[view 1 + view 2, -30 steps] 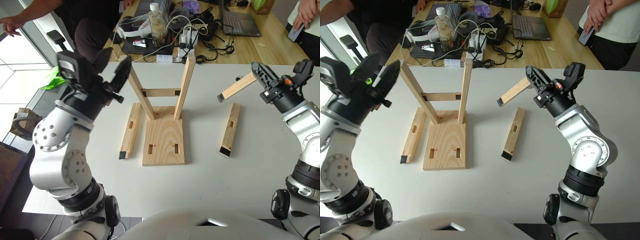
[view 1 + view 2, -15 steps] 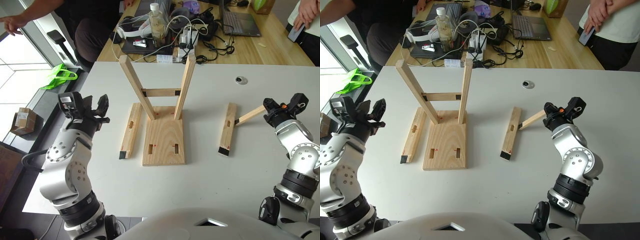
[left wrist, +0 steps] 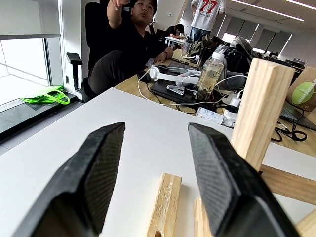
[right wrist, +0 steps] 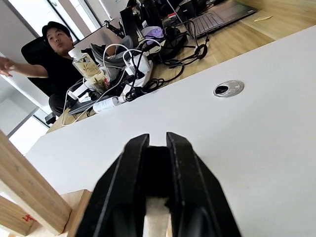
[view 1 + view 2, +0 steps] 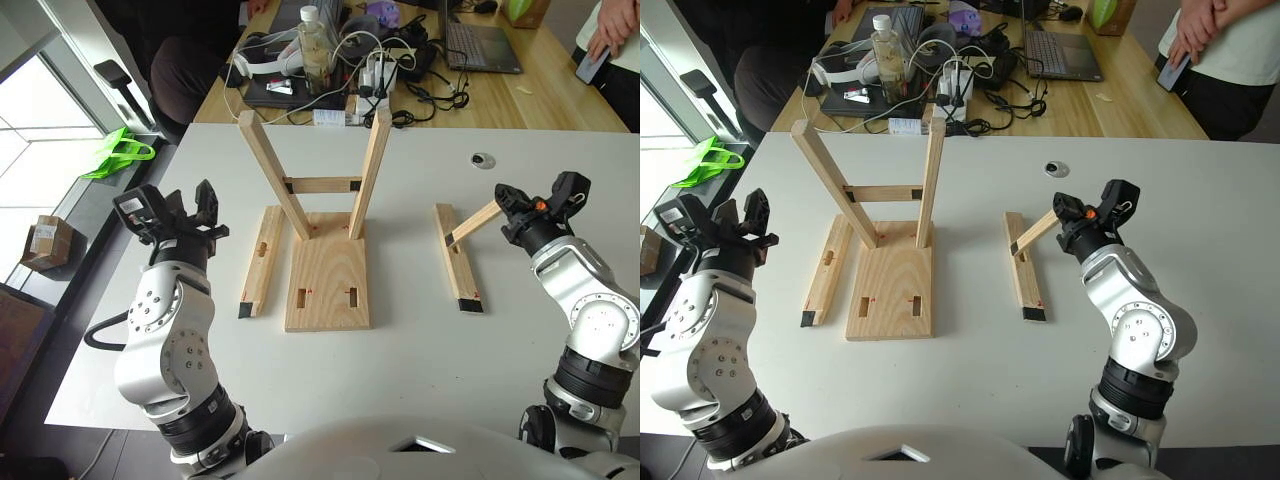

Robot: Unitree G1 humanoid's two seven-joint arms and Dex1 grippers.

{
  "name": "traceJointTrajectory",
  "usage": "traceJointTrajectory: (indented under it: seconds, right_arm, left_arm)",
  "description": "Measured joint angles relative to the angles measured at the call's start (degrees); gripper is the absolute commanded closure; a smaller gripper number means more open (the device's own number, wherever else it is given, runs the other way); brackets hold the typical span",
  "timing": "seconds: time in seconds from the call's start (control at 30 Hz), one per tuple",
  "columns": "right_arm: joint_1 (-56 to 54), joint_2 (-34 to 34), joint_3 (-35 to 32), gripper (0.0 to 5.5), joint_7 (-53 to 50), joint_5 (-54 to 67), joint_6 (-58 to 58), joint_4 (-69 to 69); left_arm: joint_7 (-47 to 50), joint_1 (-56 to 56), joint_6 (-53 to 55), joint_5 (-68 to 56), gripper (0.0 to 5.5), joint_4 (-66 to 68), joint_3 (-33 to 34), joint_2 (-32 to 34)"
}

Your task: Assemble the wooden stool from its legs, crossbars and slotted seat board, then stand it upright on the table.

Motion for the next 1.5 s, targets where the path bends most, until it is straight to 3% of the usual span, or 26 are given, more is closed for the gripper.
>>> traceJointTrajectory:
  seconds: [1.03,1.27,1.5]
  right_arm:
    - [5.0,-1.0,5.9,5.13,8.8,-12.4,-11.4,3.4]
    - [5.5,-4.2,15.5,5.13,11.8,-22.4,-15.8,2.5]
    - [9.4,-5.1,18.7,5.13,16.3,-27.0,-26.6,7.0]
  left_arm:
    - [0.6,-0.8,-0.5,-0.5,3.15,2.1,-3.3,2.6]
    - [0.7,-1.1,-0.5,-0.3,3.15,2.2,-4.4,3.1]
    - [0.7,-1.2,-0.7,0.2,3.15,2.5,-5.2,3.5]
